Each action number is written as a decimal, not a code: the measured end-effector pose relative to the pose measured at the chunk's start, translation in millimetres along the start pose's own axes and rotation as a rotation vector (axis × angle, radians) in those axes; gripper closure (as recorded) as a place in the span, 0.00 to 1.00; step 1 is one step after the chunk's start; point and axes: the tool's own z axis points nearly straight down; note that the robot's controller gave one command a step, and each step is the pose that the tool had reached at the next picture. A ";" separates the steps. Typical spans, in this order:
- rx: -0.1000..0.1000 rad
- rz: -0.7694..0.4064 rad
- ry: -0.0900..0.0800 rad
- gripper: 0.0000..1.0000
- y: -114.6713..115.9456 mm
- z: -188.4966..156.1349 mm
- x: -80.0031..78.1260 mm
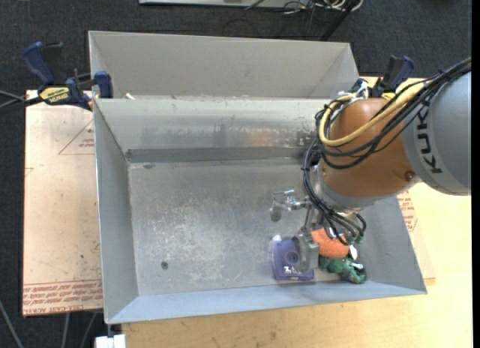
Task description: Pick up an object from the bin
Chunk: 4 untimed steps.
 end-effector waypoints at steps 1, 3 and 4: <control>-0.001 -0.075 -0.003 0.00 -28.9 54.1 0.9; 0.000 -0.397 -0.006 0.00 -43.4 87.3 -6.2; -0.001 -0.396 0.005 1.00 -44.4 86.0 -4.5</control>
Offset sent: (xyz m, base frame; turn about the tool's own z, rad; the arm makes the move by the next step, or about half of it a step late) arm 0.0124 -0.0426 -0.0897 -0.3991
